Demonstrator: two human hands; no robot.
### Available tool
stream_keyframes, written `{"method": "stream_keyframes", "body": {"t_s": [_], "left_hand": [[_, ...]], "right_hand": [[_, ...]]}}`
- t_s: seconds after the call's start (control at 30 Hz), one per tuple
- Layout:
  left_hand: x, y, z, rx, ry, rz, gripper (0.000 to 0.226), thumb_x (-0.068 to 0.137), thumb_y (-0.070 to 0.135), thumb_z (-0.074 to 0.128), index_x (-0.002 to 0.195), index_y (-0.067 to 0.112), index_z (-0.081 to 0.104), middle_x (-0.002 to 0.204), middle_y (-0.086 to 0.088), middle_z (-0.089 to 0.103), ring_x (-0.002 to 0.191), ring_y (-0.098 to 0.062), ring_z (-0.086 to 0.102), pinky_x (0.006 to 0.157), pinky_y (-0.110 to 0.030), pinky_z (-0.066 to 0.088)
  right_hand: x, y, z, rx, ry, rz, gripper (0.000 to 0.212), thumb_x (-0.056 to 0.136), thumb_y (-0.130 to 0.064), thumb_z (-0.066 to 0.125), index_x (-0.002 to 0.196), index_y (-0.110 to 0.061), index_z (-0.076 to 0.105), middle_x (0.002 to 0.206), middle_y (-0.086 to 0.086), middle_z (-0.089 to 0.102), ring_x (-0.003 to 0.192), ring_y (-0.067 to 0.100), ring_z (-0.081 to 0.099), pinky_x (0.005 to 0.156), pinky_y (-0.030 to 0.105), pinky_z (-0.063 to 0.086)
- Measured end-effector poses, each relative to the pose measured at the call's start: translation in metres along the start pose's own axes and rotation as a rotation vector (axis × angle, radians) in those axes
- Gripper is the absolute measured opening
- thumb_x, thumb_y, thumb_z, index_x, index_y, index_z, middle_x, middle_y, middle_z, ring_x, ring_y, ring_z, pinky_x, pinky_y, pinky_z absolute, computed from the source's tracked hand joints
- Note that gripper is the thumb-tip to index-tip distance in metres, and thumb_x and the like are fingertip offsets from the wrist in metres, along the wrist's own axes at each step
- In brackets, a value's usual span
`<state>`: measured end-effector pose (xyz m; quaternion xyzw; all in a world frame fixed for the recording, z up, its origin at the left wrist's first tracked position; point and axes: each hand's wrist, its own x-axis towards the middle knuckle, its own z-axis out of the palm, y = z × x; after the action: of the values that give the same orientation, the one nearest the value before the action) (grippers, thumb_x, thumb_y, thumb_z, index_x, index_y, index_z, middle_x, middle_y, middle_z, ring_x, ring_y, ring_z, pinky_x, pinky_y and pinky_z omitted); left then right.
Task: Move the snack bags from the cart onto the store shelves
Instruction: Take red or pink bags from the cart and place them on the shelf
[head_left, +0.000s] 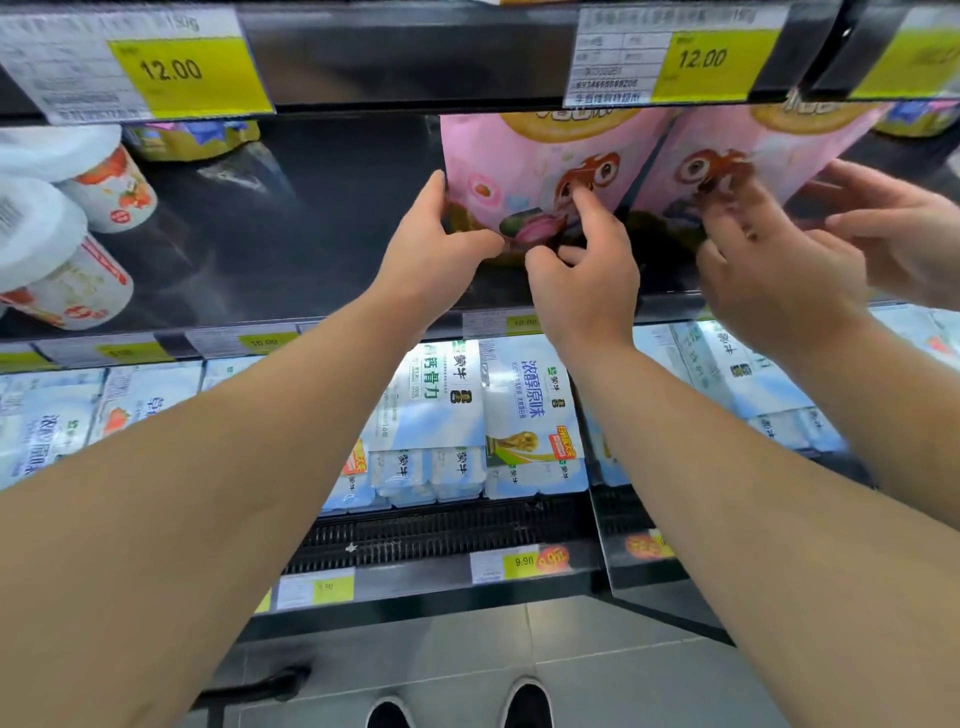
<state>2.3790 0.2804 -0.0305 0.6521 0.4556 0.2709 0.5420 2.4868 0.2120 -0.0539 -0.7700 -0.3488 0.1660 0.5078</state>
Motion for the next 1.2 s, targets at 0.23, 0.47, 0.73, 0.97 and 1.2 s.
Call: {"method": "stream_keyframes", "body": {"t_s": [0.23,0.47,0.73,0.97,1.2], "left_hand": [[-0.037,-0.023,-0.026,0.13,0.168,-0.077,0.068,0.091,0.021,0.058,0.152,0.021,0.029,0.155,0.002,0.037,0.135,-0.016,0.044,0.108,-0.037,0.041],[-0.114,-0.053,-0.076,0.241,0.267,-0.142,0.053,0.091,0.029,0.061,0.142,0.023,0.048,0.142,0.006,0.052,0.129,-0.011,0.049,0.082,-0.006,0.041],[-0.257,-0.088,-0.165,0.379,0.328,-0.324,0.045,0.093,0.034,0.061,0.137,0.027,0.052,0.139,0.007,0.054,0.13,-0.012,0.048,0.104,-0.028,0.036],[-0.399,-0.121,-0.245,0.36,0.576,-0.424,0.033,0.086,0.02,0.066,0.118,0.019,0.066,0.113,0.005,0.068,0.105,-0.009,0.061,0.097,-0.028,0.047],[-0.526,-0.167,-0.303,0.342,0.743,-0.574,0.03,0.081,0.015,0.07,0.111,0.015,0.068,0.104,0.004,0.067,0.1,-0.015,0.063,0.087,-0.027,0.047]], "right_hand": [[-0.036,-0.006,-0.006,-0.186,-0.203,-0.109,0.062,0.084,-0.017,0.056,0.144,-0.023,0.045,0.147,-0.005,0.042,0.129,0.014,0.045,0.107,0.036,0.043],[-0.094,-0.022,0.003,-0.413,-0.52,-0.268,0.062,0.085,-0.022,0.059,0.144,-0.023,0.041,0.146,-0.004,0.044,0.135,0.017,0.039,0.109,0.036,0.036],[-0.196,-0.068,0.037,-0.505,-0.894,-0.462,0.061,0.088,-0.022,0.059,0.146,-0.018,0.039,0.148,0.002,0.043,0.137,0.023,0.037,0.109,0.034,0.032],[-0.321,-0.122,0.092,-0.456,-1.129,-0.656,0.055,0.087,-0.025,0.06,0.14,-0.017,0.046,0.139,0.003,0.05,0.128,0.024,0.045,0.108,0.036,0.035],[-0.436,-0.153,0.142,-0.484,-1.356,-0.858,0.054,0.086,-0.025,0.063,0.137,-0.017,0.05,0.137,0.002,0.052,0.127,0.023,0.045,0.105,0.038,0.04]]}}
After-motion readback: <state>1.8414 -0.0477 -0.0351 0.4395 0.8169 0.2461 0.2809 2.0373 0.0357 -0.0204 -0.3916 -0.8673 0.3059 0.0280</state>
